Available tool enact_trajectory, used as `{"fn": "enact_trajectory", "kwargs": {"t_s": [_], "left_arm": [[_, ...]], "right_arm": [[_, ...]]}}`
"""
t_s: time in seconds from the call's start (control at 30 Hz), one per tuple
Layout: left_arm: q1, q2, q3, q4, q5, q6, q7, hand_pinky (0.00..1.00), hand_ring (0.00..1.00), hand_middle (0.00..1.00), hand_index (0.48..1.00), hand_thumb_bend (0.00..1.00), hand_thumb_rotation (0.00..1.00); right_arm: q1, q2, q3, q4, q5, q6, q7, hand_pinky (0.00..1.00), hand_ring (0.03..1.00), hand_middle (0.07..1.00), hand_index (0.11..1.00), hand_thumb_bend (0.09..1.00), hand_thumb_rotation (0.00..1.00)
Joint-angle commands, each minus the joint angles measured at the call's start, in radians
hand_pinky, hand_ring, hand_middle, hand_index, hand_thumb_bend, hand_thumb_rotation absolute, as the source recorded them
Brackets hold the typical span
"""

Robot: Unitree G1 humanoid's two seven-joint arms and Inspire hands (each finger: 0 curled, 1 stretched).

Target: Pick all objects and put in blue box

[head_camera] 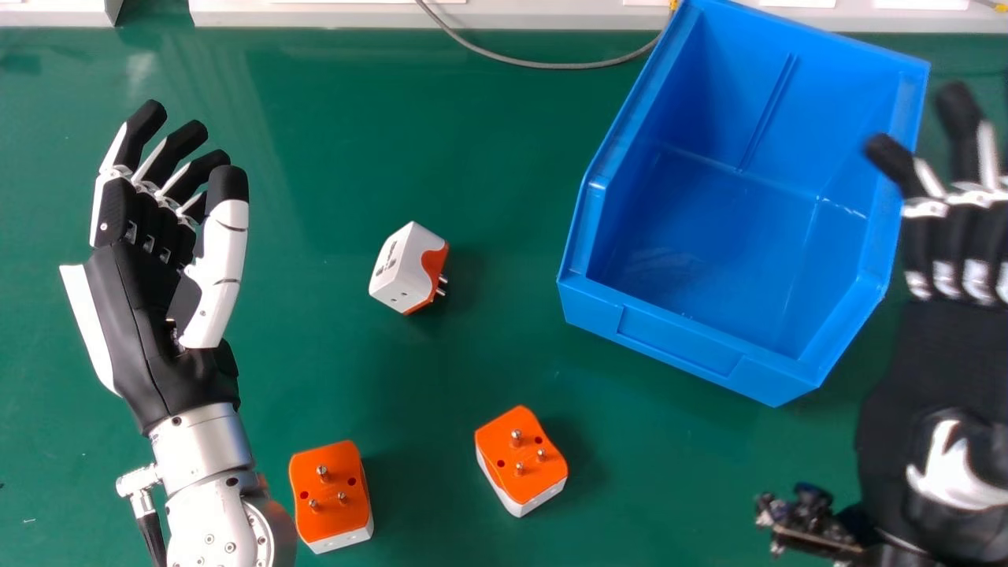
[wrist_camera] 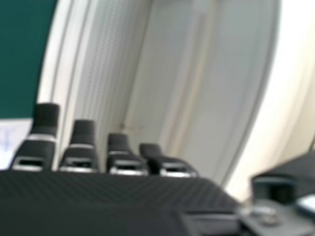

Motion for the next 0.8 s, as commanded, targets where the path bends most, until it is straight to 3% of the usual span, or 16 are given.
{"fn": "enact_trajectory", "kwargs": {"t_s": [0.0,0.17,0.3,0.53,0.67,0.77], "left_arm": [[-0.013,0.007,-0.004,-0.013,0.003,-0.012,-0.005,0.65,0.7,0.76,0.804,0.66,0.41],[-0.016,0.009,-0.001,-0.01,0.003,-0.018,-0.008,0.65,0.7,0.76,0.803,0.65,0.41],[-0.013,0.008,-0.001,-0.013,0.004,-0.012,-0.006,0.65,0.7,0.76,0.802,0.65,0.41],[-0.014,0.009,0.001,-0.013,0.007,-0.015,-0.007,0.65,0.71,0.76,0.804,0.66,0.41],[-0.012,0.006,0.0,-0.019,0.0,-0.011,-0.01,0.65,0.71,0.76,0.804,0.66,0.41],[-0.01,0.004,0.0,-0.019,0.007,-0.013,-0.005,0.65,0.71,0.76,0.805,0.65,0.41]], "right_arm": [[0.011,-0.008,0.029,-0.05,0.012,-0.002,0.026,0.71,0.902,0.942,0.953,0.788,0.84],[-0.002,-0.019,0.073,-0.051,-0.008,0.008,0.08,0.7,0.905,0.941,0.95,0.823,0.8],[-0.024,-0.036,0.087,-0.025,-0.026,0.014,0.12,0.66,0.895,0.943,0.955,0.838,0.83],[0.005,-0.117,0.17,-0.093,0.047,0.153,0.215,0.64,0.888,0.936,0.958,0.86,0.85],[0.008,-0.105,0.155,-0.109,-0.046,0.183,0.211,0.65,0.889,0.933,0.96,0.85,0.82],[0.021,-0.116,0.153,-0.132,-0.088,0.23,0.215,0.69,0.893,0.924,0.968,0.819,0.84]]}}
